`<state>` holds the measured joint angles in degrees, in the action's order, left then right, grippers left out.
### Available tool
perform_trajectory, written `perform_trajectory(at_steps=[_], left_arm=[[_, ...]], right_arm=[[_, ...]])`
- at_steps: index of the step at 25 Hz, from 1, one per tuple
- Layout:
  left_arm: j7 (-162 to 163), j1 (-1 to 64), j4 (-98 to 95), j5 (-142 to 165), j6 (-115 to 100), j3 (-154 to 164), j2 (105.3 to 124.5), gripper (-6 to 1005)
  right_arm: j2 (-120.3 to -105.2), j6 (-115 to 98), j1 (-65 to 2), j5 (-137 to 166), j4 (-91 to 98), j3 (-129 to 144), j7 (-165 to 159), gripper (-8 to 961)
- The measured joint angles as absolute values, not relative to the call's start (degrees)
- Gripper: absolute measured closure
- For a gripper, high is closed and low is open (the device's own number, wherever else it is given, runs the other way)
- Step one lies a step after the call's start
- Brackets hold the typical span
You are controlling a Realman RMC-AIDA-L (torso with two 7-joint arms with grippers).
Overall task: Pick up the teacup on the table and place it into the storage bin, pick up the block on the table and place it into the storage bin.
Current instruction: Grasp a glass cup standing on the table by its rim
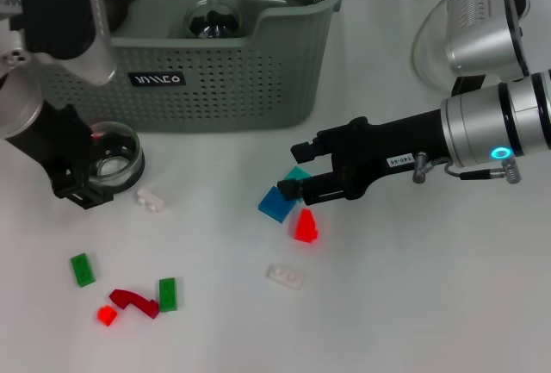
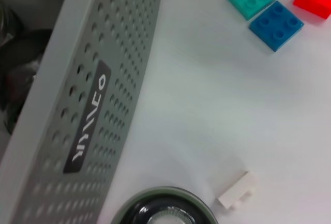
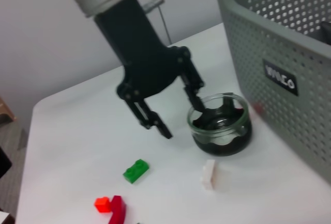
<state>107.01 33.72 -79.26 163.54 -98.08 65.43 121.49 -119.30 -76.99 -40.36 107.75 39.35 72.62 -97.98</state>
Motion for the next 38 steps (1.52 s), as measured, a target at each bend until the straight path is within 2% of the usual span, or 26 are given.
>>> perform_trajectory(at_steps=[38], left_arm=[[106.4, 33.9, -68.2, 163.7, -86.4, 72.0, 120.69, 386]], right_arm=[[-119.35, -77.6, -40.2, 107.8, 37.8, 72.2, -98.1, 267]])
